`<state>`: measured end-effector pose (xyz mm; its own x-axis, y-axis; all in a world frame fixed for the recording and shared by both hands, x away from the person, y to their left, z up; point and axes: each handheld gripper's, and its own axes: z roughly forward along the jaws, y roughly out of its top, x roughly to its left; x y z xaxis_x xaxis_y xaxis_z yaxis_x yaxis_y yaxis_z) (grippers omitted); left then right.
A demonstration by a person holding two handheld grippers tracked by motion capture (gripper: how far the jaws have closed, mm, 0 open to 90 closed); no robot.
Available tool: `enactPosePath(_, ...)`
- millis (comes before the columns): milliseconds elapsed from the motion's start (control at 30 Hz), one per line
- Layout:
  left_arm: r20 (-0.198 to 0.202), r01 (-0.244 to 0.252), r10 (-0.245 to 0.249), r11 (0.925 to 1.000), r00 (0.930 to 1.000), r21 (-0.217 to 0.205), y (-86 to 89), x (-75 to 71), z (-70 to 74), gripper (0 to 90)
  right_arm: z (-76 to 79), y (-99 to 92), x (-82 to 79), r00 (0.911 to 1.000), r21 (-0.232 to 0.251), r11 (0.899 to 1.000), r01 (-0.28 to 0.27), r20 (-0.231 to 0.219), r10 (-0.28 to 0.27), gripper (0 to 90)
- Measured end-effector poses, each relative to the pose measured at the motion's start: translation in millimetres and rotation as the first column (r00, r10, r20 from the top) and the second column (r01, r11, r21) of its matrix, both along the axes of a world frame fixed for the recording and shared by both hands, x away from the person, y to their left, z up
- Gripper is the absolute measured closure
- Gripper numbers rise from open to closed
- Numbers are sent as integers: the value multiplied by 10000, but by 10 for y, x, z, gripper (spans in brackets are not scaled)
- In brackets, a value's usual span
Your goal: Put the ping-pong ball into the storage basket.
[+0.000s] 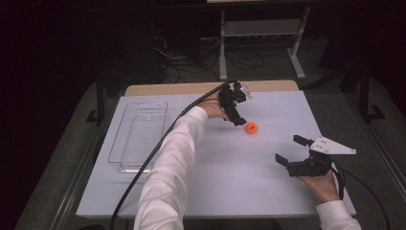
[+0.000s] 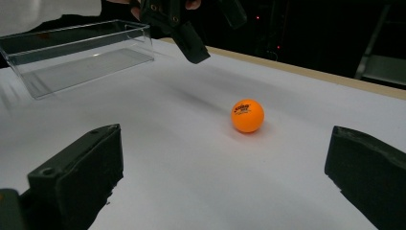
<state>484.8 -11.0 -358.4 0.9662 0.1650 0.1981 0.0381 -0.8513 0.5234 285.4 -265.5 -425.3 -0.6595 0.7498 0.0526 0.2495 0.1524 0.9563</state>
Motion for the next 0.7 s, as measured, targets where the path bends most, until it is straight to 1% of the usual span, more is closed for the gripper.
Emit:
enactPosePath(167,-71,120,-119,9999,9999,36,-23,8,-43,0,-2,-3,-5,10000,-7,10000,-3,-30,3,0)
enactPosePath(333,-223,226,-224,9997,9995,78,-62,11,-114,0,-4,-4,-6,10000,-23,10000,-13,-46,13,0)
enactPosePath(367,-263,202,-201,9998,9995,32,-71,9,-132,0,-6,-4,-6,10000,-29,10000,-20,-58,20,0)
enactPosePath(433,-252,252,-249,9996,9994,94,-76,12,-139,0,-7,-3,-6,10000,-30,10000,-22,-56,22,0)
enactPosePath(567,-372,348,-344,9993,9987,111,-121,2,-221,0,-11,-5,-7,10000,-21,10000,-32,-85,32,0)
enactPosePath(700,-407,396,-390,9991,9984,145,-142,9,-256,0,-13,-6,-8,9999,-24,10000,-23,-101,23,0)
